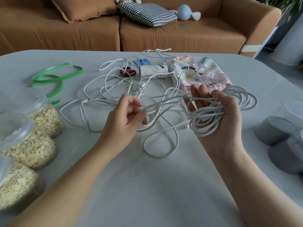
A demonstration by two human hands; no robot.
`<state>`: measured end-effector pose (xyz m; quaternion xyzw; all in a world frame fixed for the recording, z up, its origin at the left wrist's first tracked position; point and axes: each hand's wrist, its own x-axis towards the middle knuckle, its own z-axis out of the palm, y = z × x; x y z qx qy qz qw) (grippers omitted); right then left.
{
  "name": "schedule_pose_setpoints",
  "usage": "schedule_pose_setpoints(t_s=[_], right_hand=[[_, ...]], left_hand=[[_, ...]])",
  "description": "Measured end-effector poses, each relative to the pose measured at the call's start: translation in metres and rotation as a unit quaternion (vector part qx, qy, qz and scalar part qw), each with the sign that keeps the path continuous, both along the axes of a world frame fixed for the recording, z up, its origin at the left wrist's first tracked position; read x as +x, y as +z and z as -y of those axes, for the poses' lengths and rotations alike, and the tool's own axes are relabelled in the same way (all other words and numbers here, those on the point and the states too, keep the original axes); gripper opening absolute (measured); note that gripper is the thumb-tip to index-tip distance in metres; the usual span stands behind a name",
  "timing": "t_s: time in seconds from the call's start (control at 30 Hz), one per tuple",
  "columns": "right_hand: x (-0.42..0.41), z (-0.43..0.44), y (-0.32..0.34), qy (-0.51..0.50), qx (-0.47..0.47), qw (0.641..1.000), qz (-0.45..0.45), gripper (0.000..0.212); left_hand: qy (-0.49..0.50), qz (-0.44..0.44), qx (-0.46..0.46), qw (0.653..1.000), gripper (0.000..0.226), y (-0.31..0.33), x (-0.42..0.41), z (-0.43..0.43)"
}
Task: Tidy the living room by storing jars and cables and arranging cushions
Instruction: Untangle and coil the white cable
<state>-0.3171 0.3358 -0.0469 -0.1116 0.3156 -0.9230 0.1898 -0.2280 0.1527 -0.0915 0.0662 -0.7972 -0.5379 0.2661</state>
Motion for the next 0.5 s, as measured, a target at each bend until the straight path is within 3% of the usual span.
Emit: schedule_pose_setpoints(t_s=[0.07, 0.17, 0.23, 0.33, 0.4, 0.5], right_hand=[[0.0, 0.001, 0.002, 0.001, -0.04, 0.999, 0.021, 0.035], [-0.001, 0.0, 0.003, -0.01, -0.066, 0.997, 0.041, 0.027], [-0.003, -0.001, 0.003, -0.012, -0.025, 0.999, 0.04, 0.035], [-0.006, -0.001, 0.004, -0.005, 0.088, 0.995, 0.046, 0.031], [-0.009, -0.004, 0.005, 0.047, 0.151, 0.986, 0.053, 0.024], [-0.008, -0.011, 0.009, 0.218, 0.217, 0.951, 0.036, 0.004]], left_hand=[[0.003, 0.015, 0.013, 1.0, 0.014, -0.001, -0.001, 0.002], [0.036, -0.011, -0.04, 0.998, 0.017, 0.0, 0.0, 0.008], [0.055, -0.051, -0.075, 0.994, 0.021, 0.002, 0.002, 0.01], [0.074, -0.124, -0.073, 0.987, 0.03, 0.009, 0.005, 0.01], [0.081, -0.164, -0.043, 0.982, 0.036, 0.013, 0.007, 0.012], [0.059, -0.192, -0.005, 0.98, 0.037, 0.021, 0.009, 0.008]])
